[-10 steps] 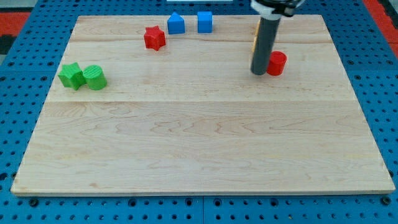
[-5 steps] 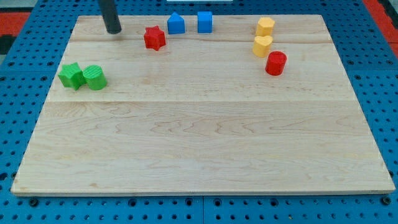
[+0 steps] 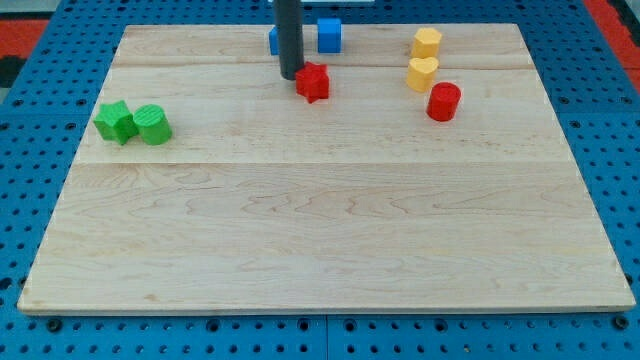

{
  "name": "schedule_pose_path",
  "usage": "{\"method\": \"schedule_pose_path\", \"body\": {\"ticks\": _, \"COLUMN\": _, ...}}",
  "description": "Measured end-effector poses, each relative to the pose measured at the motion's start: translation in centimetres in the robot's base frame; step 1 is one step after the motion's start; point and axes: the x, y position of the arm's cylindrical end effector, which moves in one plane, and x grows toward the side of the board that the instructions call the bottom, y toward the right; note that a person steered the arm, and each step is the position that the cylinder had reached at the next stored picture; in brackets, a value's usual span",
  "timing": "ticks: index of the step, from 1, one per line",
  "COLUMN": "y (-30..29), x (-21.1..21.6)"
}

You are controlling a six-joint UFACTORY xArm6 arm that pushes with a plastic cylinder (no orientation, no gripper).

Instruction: Push the red star to the bottom of the red circle

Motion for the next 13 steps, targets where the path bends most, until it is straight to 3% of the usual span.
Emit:
{"method": "schedule_pose_path", "body": {"ticks": 3, "y": 11.3, "x": 6.2}}
{"method": "schedule_pose_path", "body": {"ticks": 4, "y": 11.8, "x": 10.1}}
{"method": "schedule_pose_path", "body": {"ticks": 5, "y": 13.8, "x": 11.0}}
{"method": "schedule_pose_path", "body": {"ticks": 7, "y": 8.0, "x": 16.0}}
{"method": "schedule_pose_path", "body": {"ticks": 8, "y": 10.4, "x": 17.2}}
{"method": "schedule_pose_path", "body": {"ticks": 12, "y": 14.5, "x": 14.1}}
{"method": "schedule_pose_path", "body": {"ticks": 13, "y": 9.4, "x": 14.6}}
